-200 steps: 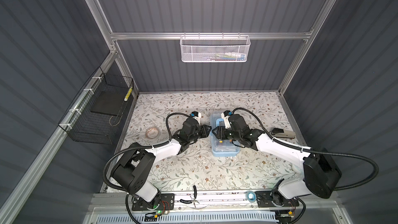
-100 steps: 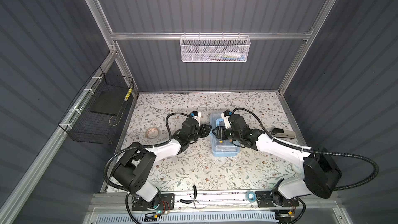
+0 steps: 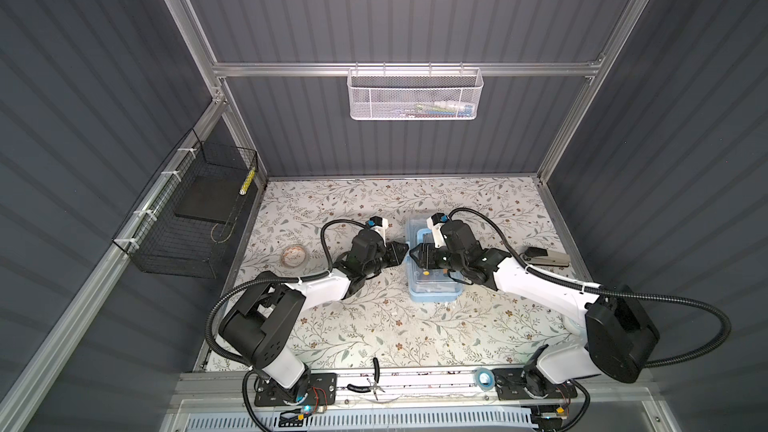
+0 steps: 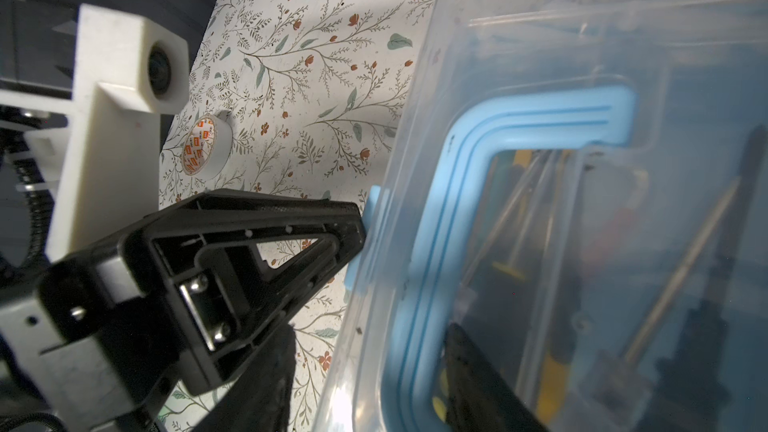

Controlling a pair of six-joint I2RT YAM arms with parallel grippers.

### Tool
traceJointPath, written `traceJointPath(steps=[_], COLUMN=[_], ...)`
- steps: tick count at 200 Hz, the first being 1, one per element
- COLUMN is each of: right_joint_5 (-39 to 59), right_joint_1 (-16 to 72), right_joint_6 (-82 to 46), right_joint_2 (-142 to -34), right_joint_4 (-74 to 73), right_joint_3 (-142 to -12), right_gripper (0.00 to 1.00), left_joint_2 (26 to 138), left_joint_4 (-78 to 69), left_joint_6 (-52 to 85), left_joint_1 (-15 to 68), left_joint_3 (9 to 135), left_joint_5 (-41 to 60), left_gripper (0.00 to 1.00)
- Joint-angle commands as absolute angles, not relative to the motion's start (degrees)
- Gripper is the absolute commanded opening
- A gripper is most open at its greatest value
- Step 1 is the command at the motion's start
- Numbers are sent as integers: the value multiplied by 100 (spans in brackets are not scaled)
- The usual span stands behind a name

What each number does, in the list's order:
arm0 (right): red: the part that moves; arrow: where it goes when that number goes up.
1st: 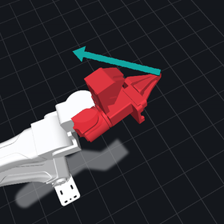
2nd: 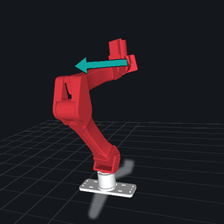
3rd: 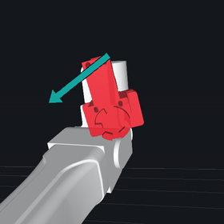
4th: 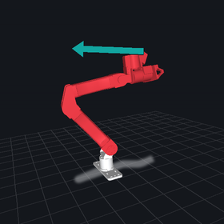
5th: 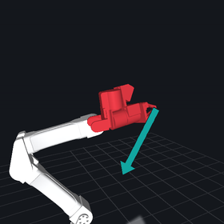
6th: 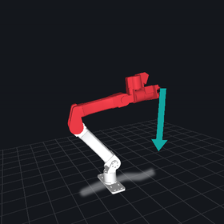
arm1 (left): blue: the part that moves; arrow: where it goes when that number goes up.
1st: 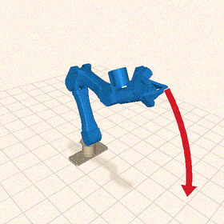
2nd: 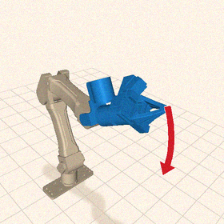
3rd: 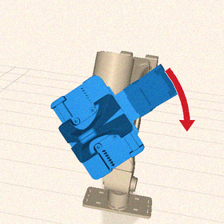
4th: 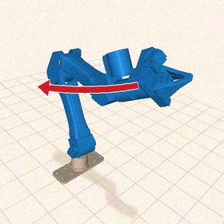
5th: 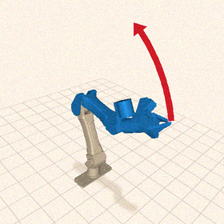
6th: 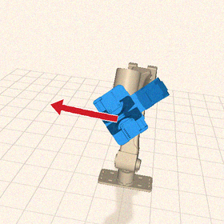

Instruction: Pack the tool kit

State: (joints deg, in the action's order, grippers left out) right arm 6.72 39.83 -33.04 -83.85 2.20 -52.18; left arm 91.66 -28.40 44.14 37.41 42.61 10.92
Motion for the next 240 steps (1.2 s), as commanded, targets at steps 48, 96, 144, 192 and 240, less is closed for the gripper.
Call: traceJointPath(steps=[48, 96, 144, 192, 240], right_joint_5=[694, 712, 695, 733, 695], right_joint_1=[3929, 3930, 3929, 3929, 3929], right_joint_6=[-3329, -3351, -3356, -3362, -3360], right_joint_2=[-8616, -8650, -8631, -8671, -8649], right_joint_4=[686, 674, 686, 667, 729], right_joint_3=[-4985, -4980, -4975, -4948, -4966], right_gripper=[58, 58, 58, 58, 58], left_joint_2=[9291, 9495, 9667, 9797, 9627], left_joint_4=[-2745, -3186, -3587, -3651, -1963], left_joint_6=[4192, 4367, 4530, 4577, 3899], left_joint_1=[3770, 3768, 3786, 3823, 4047], left_joint_3=[4089, 4010, 3998, 4080, 4676], left_joint_5=[870, 1071, 1198, 1318, 638], left_gripper=[22, 22, 19, 19, 35])
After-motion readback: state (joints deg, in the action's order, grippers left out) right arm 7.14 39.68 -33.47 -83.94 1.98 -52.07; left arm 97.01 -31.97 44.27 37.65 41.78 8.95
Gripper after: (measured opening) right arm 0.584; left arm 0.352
